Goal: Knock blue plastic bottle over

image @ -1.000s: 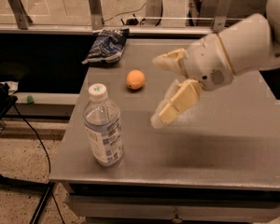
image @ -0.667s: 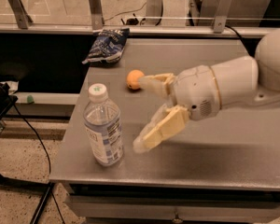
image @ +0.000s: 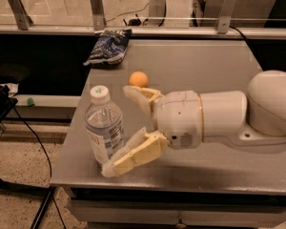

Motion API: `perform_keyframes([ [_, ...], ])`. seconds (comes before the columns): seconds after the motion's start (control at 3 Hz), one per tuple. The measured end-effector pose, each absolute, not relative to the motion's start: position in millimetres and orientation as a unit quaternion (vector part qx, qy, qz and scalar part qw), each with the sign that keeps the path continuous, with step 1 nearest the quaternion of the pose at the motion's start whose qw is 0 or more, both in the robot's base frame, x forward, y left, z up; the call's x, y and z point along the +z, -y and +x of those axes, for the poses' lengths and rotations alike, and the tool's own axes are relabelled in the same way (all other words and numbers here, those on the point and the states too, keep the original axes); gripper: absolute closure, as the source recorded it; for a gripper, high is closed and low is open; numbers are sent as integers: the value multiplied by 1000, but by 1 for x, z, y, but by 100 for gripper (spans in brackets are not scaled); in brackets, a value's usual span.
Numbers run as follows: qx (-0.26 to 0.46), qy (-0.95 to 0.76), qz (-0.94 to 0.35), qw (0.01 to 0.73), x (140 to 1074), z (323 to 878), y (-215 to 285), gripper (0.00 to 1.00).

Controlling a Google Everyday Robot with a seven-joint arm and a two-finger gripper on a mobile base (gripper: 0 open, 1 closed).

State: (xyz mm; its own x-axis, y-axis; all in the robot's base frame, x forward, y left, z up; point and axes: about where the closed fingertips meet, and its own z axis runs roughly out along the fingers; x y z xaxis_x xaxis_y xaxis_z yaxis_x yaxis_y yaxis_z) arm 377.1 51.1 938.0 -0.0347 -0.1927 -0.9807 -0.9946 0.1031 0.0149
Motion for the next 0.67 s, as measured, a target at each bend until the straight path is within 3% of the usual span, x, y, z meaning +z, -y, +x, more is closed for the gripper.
perform_keyframes([
  [0.67, 434, -562, -509, 486, 931, 383, -67, 0],
])
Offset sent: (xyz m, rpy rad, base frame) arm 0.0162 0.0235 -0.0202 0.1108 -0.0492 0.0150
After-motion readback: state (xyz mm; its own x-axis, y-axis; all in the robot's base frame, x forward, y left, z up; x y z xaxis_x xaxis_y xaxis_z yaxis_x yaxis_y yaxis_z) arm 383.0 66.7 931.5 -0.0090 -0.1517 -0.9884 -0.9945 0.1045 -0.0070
